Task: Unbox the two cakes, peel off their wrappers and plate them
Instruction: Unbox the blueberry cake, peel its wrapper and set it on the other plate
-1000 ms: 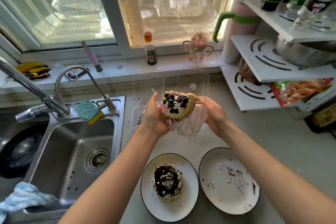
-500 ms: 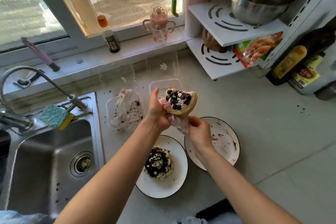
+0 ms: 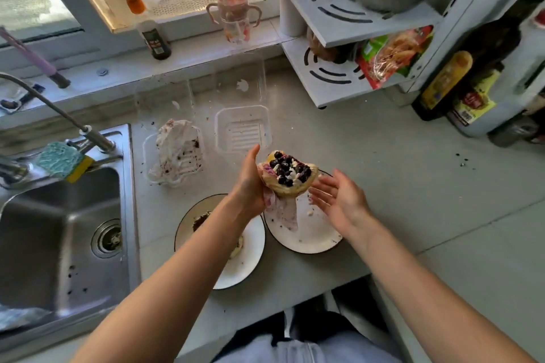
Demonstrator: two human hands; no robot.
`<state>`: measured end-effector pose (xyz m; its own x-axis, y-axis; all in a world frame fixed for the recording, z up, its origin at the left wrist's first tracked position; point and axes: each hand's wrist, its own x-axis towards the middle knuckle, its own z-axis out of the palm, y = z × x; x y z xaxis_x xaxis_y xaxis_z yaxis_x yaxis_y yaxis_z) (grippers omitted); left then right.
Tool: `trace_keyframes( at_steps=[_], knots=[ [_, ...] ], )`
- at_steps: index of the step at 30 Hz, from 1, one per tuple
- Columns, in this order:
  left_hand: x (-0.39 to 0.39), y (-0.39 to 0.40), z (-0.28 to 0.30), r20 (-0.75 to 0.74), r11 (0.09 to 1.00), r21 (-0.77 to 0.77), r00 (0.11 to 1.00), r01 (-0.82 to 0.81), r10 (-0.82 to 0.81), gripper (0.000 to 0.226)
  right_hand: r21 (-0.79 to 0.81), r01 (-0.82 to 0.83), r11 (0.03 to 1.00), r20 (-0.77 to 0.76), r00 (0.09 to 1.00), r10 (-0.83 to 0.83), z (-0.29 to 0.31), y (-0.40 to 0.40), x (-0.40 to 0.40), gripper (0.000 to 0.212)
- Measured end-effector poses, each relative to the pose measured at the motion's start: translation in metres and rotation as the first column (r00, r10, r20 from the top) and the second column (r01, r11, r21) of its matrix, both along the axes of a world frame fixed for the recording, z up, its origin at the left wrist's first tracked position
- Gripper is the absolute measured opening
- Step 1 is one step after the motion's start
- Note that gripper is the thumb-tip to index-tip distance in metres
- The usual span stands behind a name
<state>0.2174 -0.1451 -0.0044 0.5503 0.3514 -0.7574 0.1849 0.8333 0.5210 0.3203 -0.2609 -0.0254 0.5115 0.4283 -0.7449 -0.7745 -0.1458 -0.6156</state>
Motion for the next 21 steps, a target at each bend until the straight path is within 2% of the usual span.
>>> trace_keyframes(
  at_steps=[7, 12, 16, 21],
  knots=[
    [0.015, -0.039, -0.021, -0.138, 0.995, 0.098, 0.99, -0.027, 0.04, 0.068, -0.149, -0.126, 0.981, -0.015, 0.992, 0.125, 0.0, -0.018, 0.002, 0.031],
    [0.022, -0.057, -0.026, -0.234, 0.99, 0.128, 0.969, -0.052, 0.081, 0.074, -0.157, -0.101, 0.982, -0.023, 0.995, 0.099, -0.003, -0.028, -0.003, 0.031],
    [0.03, -0.069, -0.027, -0.255, 0.98, 0.187, 0.96, -0.067, 0.114, 0.067, -0.105, -0.019, 0.994, -0.009, 1.0, 0.018, -0.007, -0.031, -0.005, 0.028],
    [0.039, -0.072, -0.055, -0.31, 0.956, 0.292, 0.941, -0.041, 0.135, 0.078, -0.084, 0.019, 0.996, 0.039, 0.999, -0.015, -0.005, -0.032, -0.01, 0.036]
  ],
)
